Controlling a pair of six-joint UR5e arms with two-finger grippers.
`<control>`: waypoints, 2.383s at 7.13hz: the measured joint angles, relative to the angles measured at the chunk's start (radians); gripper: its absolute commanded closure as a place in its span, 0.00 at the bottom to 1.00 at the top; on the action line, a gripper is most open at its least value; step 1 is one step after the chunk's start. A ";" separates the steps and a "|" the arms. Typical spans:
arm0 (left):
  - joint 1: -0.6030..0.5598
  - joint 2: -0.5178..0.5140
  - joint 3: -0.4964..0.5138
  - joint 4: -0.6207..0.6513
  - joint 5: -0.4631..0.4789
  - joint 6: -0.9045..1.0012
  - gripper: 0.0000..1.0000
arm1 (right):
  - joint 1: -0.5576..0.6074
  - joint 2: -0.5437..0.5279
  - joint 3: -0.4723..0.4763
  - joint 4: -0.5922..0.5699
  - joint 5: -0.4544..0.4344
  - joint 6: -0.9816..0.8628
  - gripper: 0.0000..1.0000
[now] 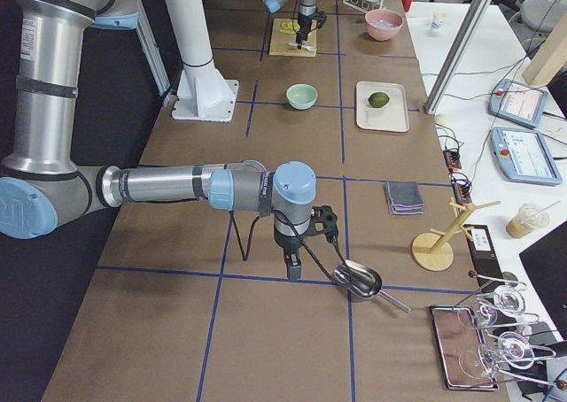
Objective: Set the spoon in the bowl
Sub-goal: 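Close the left gripper on the white spoon handle and lift it, then carry the spoon with the left gripper and lower it into the green bowl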
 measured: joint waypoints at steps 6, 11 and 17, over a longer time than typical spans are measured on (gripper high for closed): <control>0.007 -0.002 -0.009 0.000 0.001 0.000 1.00 | 0.007 0.000 0.000 0.000 -0.001 -0.003 0.00; -0.006 0.000 -0.044 0.005 0.001 -0.002 1.00 | 0.010 0.001 0.006 0.002 -0.001 0.005 0.00; 0.079 -0.387 -0.014 0.214 0.022 -0.080 1.00 | 0.010 0.000 0.007 0.000 -0.002 0.011 0.00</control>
